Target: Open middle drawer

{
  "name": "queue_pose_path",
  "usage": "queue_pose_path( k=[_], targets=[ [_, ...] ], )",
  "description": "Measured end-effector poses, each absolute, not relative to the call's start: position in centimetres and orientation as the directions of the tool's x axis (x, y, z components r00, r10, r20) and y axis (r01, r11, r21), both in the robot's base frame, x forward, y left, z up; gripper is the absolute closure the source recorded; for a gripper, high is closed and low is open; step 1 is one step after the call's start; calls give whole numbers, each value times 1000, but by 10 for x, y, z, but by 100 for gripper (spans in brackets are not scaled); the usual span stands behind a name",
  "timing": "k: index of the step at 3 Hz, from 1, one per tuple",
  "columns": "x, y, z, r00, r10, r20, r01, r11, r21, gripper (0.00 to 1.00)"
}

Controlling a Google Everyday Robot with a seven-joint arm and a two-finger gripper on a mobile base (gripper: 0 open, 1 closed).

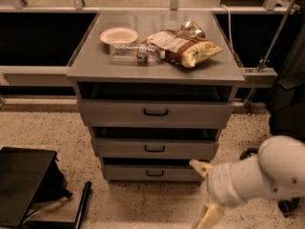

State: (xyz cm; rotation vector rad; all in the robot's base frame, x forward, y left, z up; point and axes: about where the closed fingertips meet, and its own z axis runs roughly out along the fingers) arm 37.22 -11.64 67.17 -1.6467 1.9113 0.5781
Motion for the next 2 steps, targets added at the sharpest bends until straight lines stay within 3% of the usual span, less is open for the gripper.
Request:
queue_pose_path(
  k=[1,2],
  targets=[
    [384,-45,579,-147,-786,-600,-988,146,52,0],
    [384,-45,579,-148,-786,-601,-988,146,52,0]
  ],
)
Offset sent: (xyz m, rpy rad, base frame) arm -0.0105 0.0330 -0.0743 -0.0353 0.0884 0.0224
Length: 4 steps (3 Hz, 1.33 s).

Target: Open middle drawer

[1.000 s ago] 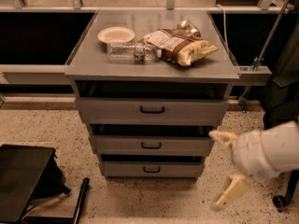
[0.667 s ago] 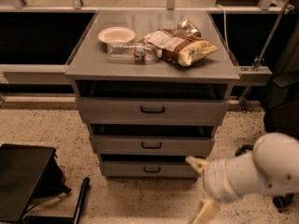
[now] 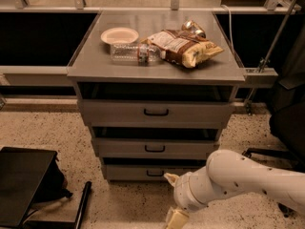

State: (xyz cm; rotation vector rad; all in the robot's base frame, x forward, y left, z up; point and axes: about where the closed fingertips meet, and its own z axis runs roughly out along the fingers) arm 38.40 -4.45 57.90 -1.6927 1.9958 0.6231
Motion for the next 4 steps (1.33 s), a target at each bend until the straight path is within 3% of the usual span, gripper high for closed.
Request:
queue_pose_path(
  k=[1,3,4],
  targets=[
    [387,-47,577,-151,-784,-602,-987,153,49,0],
    [484,-116,534,-199,-768,-609,-946,313,-85,0],
    [484,-116,534,-198,-768,-609,-946,312,-85,0]
  ],
)
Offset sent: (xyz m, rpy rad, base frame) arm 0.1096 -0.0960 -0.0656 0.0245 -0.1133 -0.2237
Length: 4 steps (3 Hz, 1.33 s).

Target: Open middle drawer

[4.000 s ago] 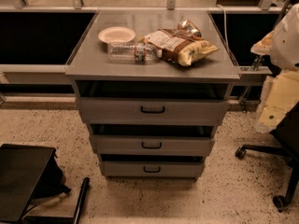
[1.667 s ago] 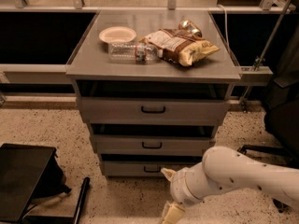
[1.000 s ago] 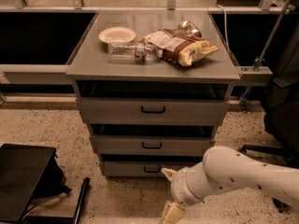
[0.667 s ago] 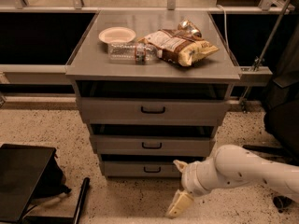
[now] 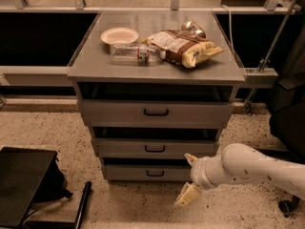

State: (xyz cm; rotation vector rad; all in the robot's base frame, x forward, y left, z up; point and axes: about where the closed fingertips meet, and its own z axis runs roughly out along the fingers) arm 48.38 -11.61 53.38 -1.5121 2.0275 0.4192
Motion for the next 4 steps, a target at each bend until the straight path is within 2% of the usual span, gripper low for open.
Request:
queue_pose_path(
  k=[1,2,4],
  targets=[
    [500,-119,527,-196,-761,-618,-944,318,-92,0],
    [546,-126,516,-185,-761,-622,-929,342,-143,0],
    [561,-133,507,-208,-765,-610,-915,373,-154,0]
  ],
)
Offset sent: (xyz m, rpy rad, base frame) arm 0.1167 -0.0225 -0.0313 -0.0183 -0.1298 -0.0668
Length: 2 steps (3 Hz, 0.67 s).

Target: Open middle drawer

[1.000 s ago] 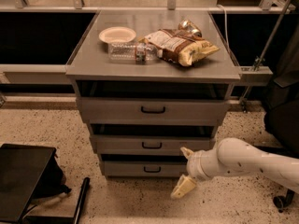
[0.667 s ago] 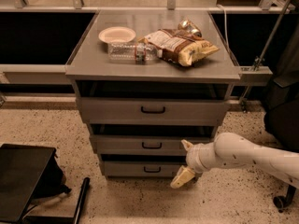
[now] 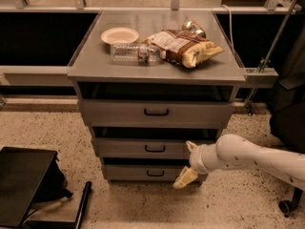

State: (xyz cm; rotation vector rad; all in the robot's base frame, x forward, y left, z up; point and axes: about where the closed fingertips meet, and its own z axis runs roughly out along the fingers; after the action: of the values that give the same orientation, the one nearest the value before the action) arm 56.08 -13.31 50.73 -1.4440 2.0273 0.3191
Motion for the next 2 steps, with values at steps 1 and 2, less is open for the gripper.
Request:
queue_pose_path(
  k=[1,2],
  targets=[
    [600,-158,485,-270,-758,-594,-885,438,-156,0],
    [600,-158,485,-270,-758,-594,-885,438,-156,0]
  ],
)
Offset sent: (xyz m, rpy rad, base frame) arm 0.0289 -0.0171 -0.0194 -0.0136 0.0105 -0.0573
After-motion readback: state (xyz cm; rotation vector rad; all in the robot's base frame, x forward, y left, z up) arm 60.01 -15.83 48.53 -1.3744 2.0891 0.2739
